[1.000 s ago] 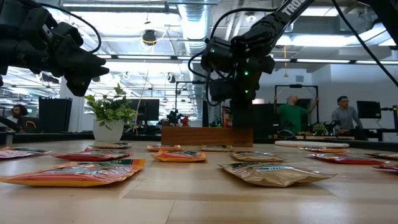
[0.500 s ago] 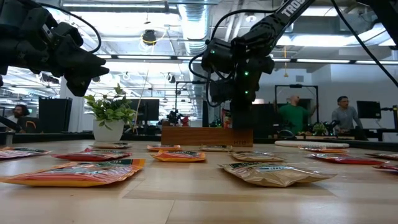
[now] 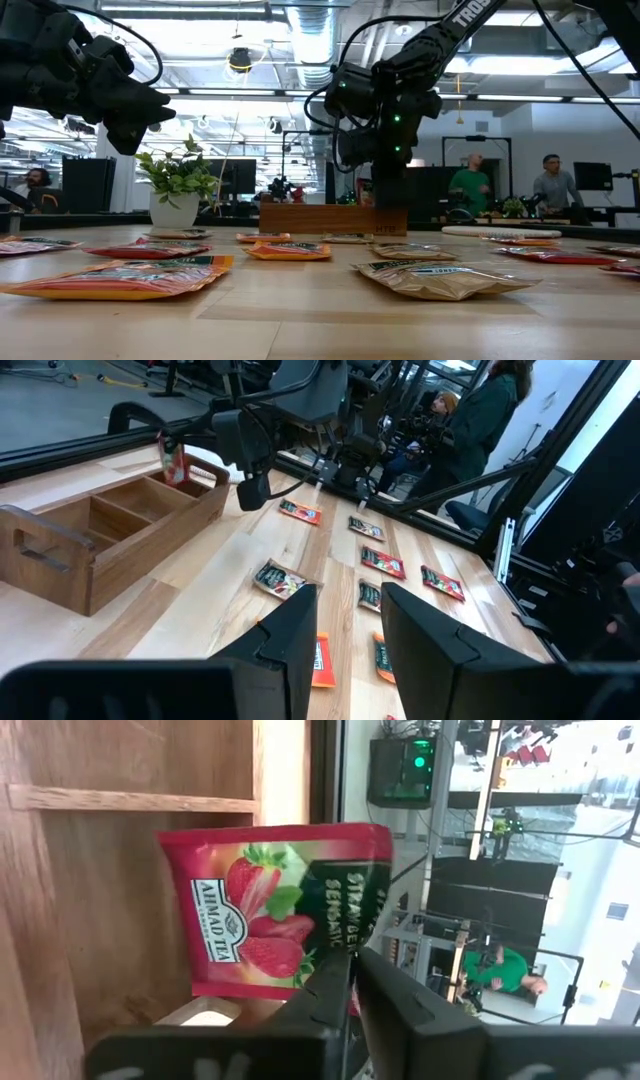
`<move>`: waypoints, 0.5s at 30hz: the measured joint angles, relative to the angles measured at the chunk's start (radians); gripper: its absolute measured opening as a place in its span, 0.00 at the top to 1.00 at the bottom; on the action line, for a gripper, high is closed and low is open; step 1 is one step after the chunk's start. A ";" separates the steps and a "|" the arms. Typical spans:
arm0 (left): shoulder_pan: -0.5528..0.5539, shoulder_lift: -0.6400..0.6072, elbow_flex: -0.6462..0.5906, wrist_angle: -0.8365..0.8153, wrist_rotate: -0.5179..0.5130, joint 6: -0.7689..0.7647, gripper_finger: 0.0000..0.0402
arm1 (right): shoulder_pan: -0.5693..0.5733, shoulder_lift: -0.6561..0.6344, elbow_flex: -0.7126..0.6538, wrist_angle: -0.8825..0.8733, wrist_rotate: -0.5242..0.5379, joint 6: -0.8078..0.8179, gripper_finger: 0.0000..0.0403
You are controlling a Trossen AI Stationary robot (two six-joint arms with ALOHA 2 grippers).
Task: Pick & Place Tea
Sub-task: Put the red tea bag into the right section of the wooden organizer
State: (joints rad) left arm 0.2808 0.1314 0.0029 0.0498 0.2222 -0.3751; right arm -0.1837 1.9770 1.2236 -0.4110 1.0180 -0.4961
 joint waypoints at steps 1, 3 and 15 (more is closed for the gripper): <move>0.000 0.000 0.000 0.000 0.000 0.000 0.74 | 0.000 0.000 0.000 0.000 0.001 0.000 0.93; 0.000 0.000 0.000 0.000 0.000 0.000 0.74 | 0.000 0.000 0.000 0.000 0.002 0.000 0.89; 0.000 0.000 0.000 0.000 0.000 0.000 0.74 | 0.023 0.000 0.000 0.000 0.042 -0.003 0.82</move>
State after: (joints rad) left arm 0.2810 0.1314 0.0029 0.0498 0.2222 -0.3748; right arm -0.1612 1.9766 1.2236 -0.4107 1.0600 -0.4996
